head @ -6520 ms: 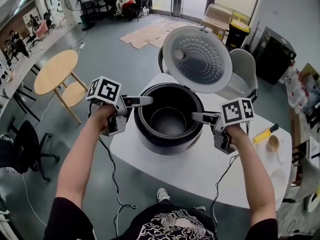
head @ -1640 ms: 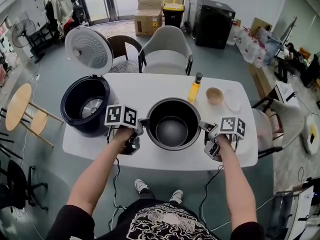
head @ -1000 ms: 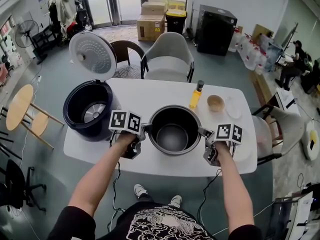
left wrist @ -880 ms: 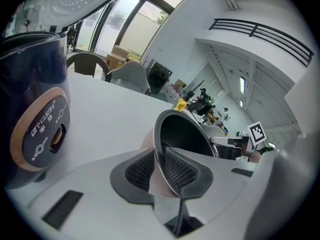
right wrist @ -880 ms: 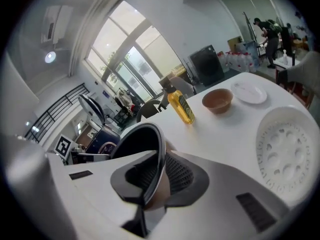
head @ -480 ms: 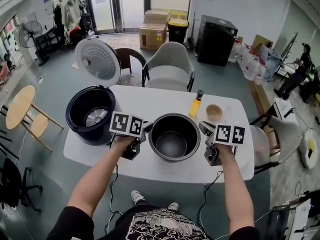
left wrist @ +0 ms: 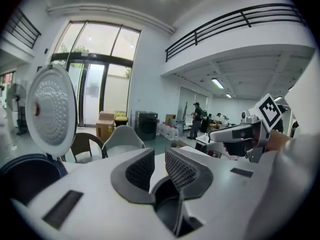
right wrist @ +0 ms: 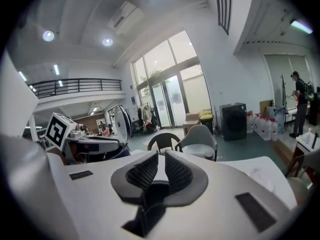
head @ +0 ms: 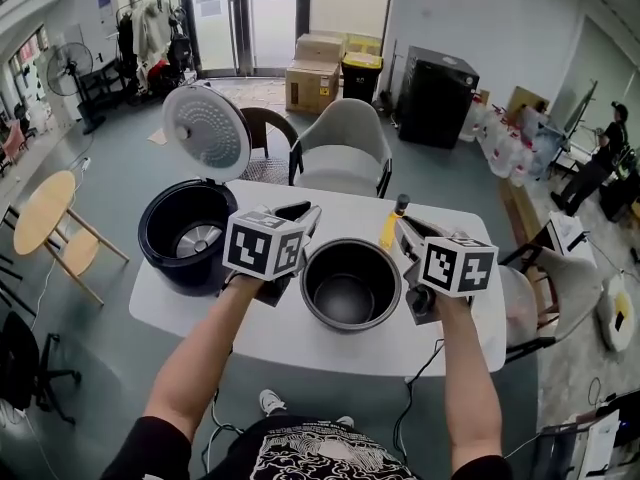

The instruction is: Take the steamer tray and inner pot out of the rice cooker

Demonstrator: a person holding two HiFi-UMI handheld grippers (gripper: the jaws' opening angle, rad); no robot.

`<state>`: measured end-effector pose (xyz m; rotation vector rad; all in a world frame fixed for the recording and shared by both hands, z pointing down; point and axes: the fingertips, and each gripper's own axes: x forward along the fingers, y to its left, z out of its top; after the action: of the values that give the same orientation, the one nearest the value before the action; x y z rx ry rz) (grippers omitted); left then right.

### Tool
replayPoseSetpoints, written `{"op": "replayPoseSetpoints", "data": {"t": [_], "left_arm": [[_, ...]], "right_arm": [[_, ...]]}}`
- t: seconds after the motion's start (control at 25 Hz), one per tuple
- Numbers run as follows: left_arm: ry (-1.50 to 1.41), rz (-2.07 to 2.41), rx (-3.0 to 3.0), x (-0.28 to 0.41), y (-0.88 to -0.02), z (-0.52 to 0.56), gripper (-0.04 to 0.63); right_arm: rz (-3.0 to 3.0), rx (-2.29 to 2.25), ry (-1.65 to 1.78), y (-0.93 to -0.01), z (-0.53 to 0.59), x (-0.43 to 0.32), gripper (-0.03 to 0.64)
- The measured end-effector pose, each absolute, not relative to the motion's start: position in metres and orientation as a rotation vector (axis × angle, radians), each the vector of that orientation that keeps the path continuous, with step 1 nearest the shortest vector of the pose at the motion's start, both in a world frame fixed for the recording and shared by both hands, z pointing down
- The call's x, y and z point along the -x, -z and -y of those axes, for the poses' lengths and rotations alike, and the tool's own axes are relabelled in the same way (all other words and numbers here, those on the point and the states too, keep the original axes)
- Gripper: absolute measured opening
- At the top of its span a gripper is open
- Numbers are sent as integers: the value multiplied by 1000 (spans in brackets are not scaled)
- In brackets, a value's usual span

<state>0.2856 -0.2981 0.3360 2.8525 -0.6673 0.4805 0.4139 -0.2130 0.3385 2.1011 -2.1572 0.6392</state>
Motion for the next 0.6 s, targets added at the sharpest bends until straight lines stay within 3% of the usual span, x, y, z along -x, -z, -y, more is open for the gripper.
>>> {"op": "replayPoseSetpoints", "data": {"t": [0.24, 0.6], "left_arm": [[-338, 778, -2948, -269, -306, 298, 75], [-330, 819, -2972, -257, -311, 288, 55]], "right_arm": [[2082, -2231, -346, -307, 204, -414, 41], [2015, -2287, -202, -304, 190, -407, 14]]}}
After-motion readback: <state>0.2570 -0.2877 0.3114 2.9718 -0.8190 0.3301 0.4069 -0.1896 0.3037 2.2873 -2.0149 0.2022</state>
